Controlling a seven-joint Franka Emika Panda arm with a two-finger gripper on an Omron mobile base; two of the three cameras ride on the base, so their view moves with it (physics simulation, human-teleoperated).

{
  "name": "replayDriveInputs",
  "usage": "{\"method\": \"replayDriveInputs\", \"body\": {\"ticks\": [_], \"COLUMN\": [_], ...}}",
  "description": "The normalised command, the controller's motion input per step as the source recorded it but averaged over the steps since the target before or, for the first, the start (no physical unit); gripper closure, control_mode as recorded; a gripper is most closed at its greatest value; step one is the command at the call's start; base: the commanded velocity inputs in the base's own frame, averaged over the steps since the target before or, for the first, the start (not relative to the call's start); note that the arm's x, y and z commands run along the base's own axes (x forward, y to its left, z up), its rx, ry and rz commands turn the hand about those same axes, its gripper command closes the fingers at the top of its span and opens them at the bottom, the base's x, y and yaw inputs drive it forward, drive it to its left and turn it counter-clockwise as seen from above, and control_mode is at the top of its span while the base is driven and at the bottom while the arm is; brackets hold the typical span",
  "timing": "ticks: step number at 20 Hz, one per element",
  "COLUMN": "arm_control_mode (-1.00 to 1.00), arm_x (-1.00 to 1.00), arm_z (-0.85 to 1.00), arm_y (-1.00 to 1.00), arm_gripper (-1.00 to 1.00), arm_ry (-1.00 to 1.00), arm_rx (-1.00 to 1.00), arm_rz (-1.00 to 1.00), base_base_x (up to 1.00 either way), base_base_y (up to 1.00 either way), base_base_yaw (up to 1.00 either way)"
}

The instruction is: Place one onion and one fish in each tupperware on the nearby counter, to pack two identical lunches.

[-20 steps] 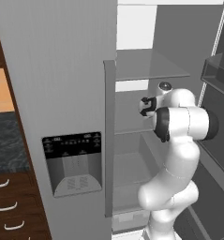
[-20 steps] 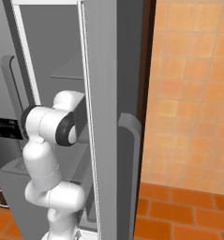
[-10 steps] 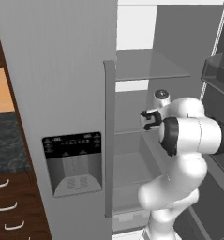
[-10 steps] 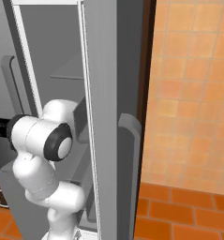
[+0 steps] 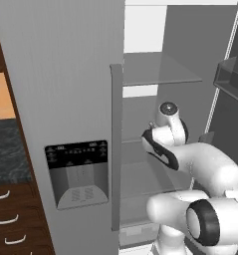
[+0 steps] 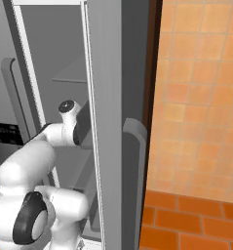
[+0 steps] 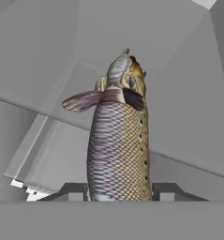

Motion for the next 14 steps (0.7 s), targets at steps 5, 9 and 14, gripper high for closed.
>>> {"method": "replayDriveInputs", "body": {"ticks": [5, 9, 14], "arm_control_mode": [-1.0, -1.0, -1.0], "arm_x": [-1.0, -1.0, -1.0], "arm_z": [0.56, 0.83, 0.75], "arm_y": [-0.01, 0.0, 0.0], "arm_gripper": [1.0, 1.0, 1.0], "arm_ry": [-0.11, -0.21, -0.06], "arm_rx": [0.23, 0.16, 0.0], "arm_rz": [-0.03, -0.01, 0.0], "base_base_x": [0.0, 0.0, 0.0], "base_base_y": [0.0, 0.0, 0.0], "base_base_yaw": [0.0, 0.0, 0.0]}}
